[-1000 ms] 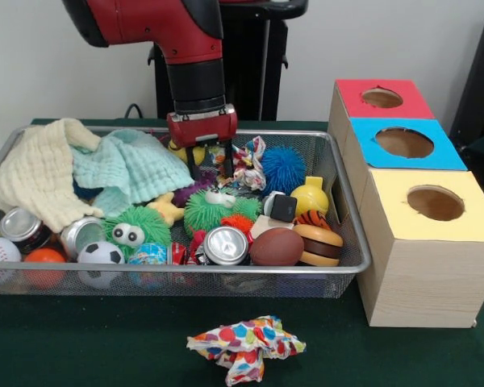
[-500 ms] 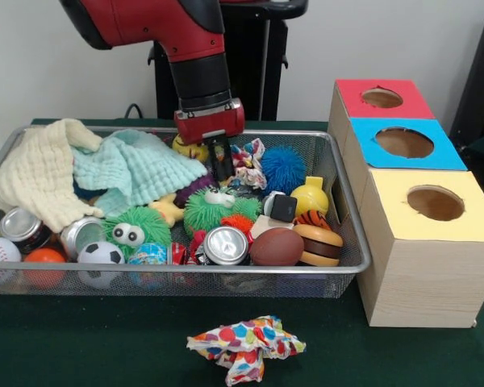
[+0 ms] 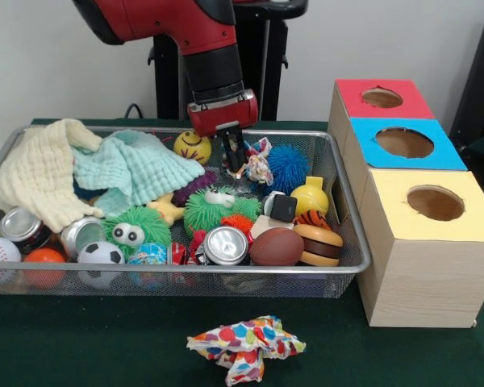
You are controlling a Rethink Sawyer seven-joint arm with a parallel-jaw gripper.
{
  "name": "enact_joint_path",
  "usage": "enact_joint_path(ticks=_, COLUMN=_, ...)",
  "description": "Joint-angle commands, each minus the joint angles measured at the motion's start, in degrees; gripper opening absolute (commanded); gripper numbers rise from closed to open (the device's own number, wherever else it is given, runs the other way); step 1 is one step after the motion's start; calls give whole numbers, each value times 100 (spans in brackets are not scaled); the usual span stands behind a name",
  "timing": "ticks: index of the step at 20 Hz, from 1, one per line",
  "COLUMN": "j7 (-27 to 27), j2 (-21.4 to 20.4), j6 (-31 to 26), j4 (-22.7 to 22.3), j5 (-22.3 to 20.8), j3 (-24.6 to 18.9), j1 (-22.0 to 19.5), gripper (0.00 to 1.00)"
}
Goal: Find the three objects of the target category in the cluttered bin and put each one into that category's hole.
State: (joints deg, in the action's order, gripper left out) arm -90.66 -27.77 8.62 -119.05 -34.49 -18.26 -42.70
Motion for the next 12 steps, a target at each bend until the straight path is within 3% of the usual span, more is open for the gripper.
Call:
enact_joint_path(ticks=1, j7=-758, j2=-768, j6=-780, j4=-5, j5=401, j3=-204, j1=264, gripper=0)
enact_joint_path(ticks=7, j7=-558, j2=-1681, j6=-947, j4=226, j5=375, j3=350, j1=740, gripper=0)
enact_joint_path(ticks=12, j7=-622, j2=-1776, j6=-1099, j4=218, j5=461, j3=298, j1=695, gripper=0)
